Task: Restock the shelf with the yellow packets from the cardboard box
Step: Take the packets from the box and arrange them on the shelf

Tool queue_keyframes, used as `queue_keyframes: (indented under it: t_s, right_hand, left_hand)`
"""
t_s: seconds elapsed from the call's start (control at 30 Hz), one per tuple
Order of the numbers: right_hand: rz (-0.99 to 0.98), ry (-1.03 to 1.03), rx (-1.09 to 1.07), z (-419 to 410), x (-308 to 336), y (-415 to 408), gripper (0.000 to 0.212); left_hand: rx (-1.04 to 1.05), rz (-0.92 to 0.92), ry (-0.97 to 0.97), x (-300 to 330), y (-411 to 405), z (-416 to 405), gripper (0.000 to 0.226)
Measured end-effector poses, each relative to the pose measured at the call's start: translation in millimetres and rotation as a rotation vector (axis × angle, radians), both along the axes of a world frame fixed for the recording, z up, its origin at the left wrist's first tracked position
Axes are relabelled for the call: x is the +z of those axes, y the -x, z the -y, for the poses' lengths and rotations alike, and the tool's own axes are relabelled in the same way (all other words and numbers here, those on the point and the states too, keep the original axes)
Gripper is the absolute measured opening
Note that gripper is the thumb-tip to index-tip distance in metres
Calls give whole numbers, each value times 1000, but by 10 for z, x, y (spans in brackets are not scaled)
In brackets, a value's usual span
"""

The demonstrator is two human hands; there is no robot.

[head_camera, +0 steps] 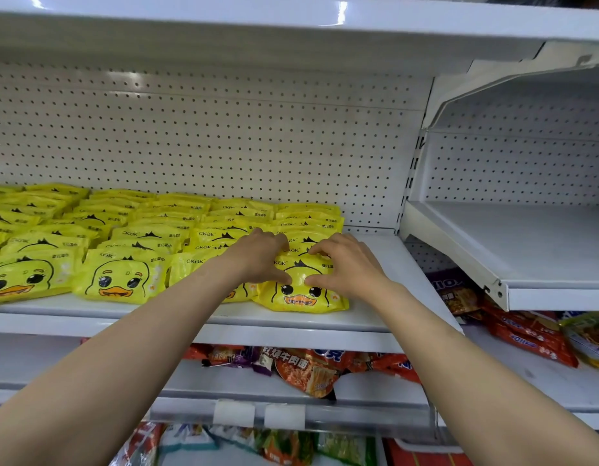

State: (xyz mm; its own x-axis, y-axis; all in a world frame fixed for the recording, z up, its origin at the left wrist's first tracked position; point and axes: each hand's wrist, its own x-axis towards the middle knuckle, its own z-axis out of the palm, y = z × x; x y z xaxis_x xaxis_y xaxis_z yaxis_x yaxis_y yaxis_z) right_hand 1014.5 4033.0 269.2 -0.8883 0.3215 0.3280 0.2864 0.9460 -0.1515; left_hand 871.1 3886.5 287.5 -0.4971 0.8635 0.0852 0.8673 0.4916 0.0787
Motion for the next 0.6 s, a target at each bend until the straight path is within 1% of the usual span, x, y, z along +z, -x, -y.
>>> queue_keyframes:
  t_s: [0.2, 0.33, 0.43, 0.6]
  right_hand:
    - [-30, -65, -3, 66, 103, 74, 57]
    - [-43, -86, 12, 105, 258, 183, 55]
    - [-69, -116, 57, 173, 416, 287, 52]
    - [-148, -145, 201, 495, 569, 516, 49]
  left_hand:
    - [11, 19, -24, -18, -16, 52, 75]
    - [42, 9, -124, 62, -28, 170, 72]
    - [90, -66, -200, 167, 12, 366, 70]
    - [206, -266, -286, 288, 109, 881, 70]
